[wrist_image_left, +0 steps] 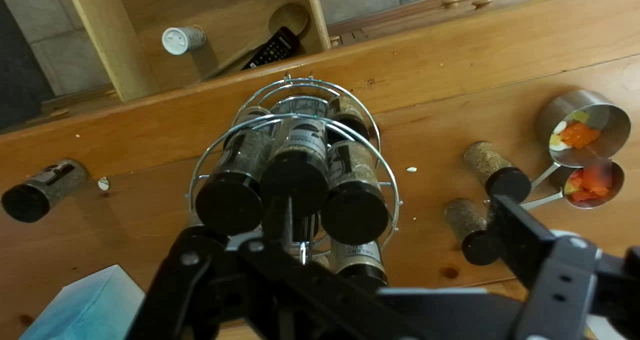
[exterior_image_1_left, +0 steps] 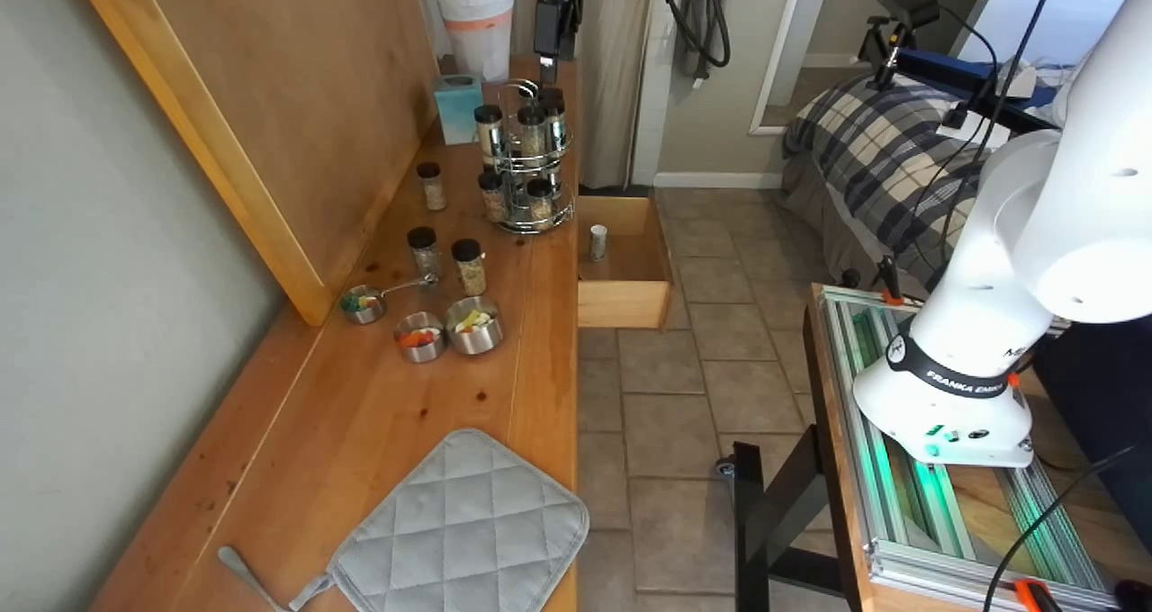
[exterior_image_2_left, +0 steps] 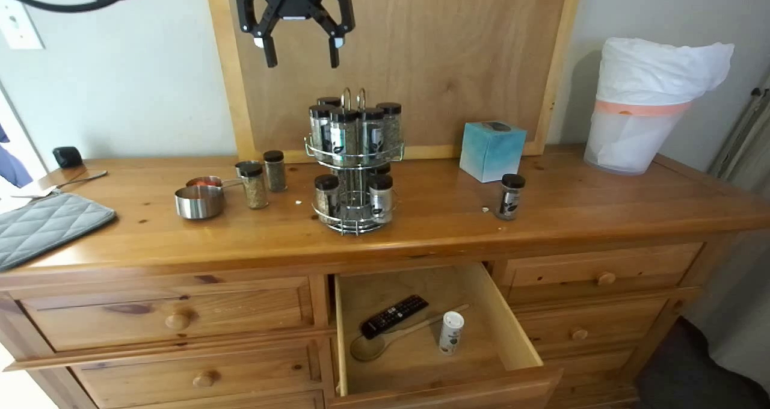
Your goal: Move the silver stand backwards.
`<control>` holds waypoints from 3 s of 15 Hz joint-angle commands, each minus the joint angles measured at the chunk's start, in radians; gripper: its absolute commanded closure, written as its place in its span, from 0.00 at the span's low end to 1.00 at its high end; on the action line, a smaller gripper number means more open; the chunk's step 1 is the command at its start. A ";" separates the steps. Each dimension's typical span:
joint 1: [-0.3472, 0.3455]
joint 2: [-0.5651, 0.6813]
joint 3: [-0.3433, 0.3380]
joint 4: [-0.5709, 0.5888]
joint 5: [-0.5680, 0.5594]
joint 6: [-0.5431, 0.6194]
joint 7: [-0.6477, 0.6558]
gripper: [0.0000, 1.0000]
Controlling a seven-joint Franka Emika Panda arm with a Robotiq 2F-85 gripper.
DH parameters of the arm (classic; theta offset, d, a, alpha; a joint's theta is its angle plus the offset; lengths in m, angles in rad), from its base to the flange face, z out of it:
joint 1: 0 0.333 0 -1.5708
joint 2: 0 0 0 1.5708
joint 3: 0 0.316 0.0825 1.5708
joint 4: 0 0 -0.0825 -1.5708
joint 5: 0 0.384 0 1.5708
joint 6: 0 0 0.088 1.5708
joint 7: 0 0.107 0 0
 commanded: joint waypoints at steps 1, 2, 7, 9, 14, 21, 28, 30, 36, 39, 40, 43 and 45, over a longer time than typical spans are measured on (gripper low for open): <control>-0.028 0.081 0.020 0.096 0.028 0.006 0.011 0.00; -0.030 0.099 0.021 0.113 0.022 0.012 0.018 0.00; -0.045 0.171 0.033 0.170 0.042 0.042 0.038 0.00; -0.048 0.194 0.043 0.183 0.049 0.052 0.041 0.00; -0.049 0.233 0.059 0.207 0.045 0.073 0.054 0.08; -0.052 0.242 0.057 0.222 0.024 0.067 0.081 0.18; -0.054 0.248 0.055 0.216 0.020 0.072 0.103 0.28; -0.053 0.252 0.052 0.213 0.012 0.076 0.112 0.38; -0.059 0.251 0.043 0.210 -0.011 0.091 0.137 0.65; -0.061 0.249 0.041 0.207 -0.015 0.095 0.147 0.73; -0.061 0.248 0.040 0.205 -0.017 0.096 0.151 0.78; -0.062 0.244 0.036 0.200 -0.025 0.100 0.161 0.96; -0.064 0.240 0.033 0.197 -0.029 0.101 0.166 0.97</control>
